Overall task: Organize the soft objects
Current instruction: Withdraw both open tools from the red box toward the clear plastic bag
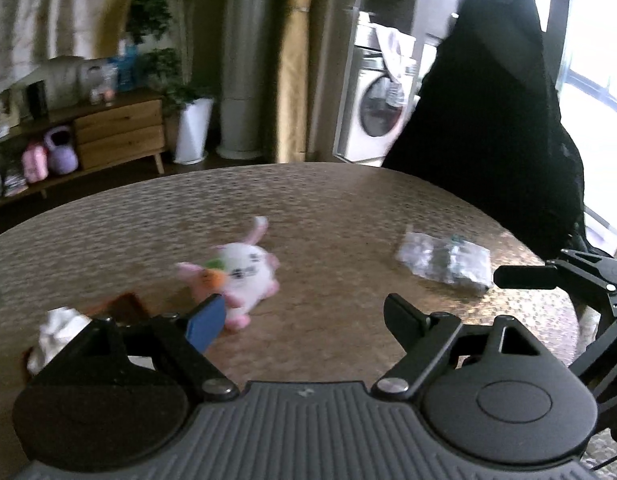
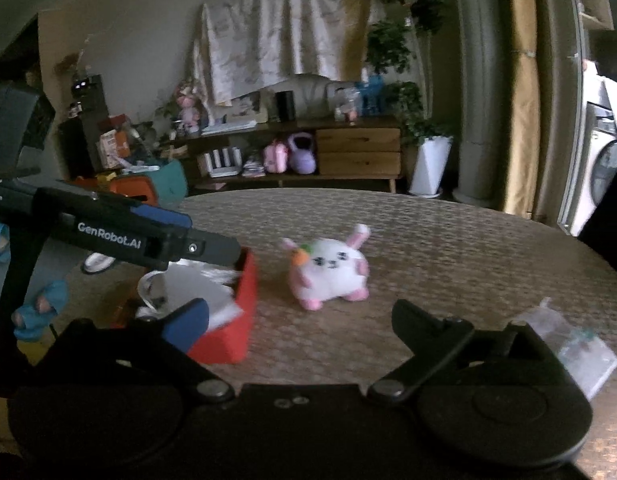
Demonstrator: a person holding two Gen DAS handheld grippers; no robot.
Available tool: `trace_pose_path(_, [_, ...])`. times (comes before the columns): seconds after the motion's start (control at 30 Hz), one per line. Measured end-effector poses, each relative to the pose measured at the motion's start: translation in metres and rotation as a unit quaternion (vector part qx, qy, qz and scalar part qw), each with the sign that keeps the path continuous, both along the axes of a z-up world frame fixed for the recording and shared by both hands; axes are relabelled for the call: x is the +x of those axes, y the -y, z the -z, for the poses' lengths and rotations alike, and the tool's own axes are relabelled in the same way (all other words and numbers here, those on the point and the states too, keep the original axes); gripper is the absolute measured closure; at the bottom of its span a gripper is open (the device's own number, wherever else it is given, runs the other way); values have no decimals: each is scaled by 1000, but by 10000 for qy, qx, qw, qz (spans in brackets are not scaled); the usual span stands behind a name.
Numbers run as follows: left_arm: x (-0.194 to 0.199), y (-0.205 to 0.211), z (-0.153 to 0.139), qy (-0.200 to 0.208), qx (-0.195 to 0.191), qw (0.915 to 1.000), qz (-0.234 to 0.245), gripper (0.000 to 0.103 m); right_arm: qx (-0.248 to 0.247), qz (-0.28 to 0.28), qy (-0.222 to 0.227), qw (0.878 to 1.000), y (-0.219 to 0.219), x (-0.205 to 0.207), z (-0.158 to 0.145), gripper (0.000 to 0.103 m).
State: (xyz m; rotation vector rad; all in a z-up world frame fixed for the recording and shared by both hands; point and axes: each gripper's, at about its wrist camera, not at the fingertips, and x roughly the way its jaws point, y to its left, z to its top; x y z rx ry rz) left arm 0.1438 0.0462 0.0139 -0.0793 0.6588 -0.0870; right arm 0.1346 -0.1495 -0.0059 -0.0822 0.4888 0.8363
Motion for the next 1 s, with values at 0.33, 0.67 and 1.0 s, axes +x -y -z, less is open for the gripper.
trace_pose_path(0.33, [48,68,25,-25,-33,9983,574,3,-244,583,-46,9980,67,37,29,4])
trace_pose_path(0.67, [109,104,54,-141,-252,9978,601,3,-926,765,37,9928,103,96,63,4])
trace_pose_path(1.0, [157,128,83,-83,208,9987,456,3,-1515,456,122,9873,103,152,97,3])
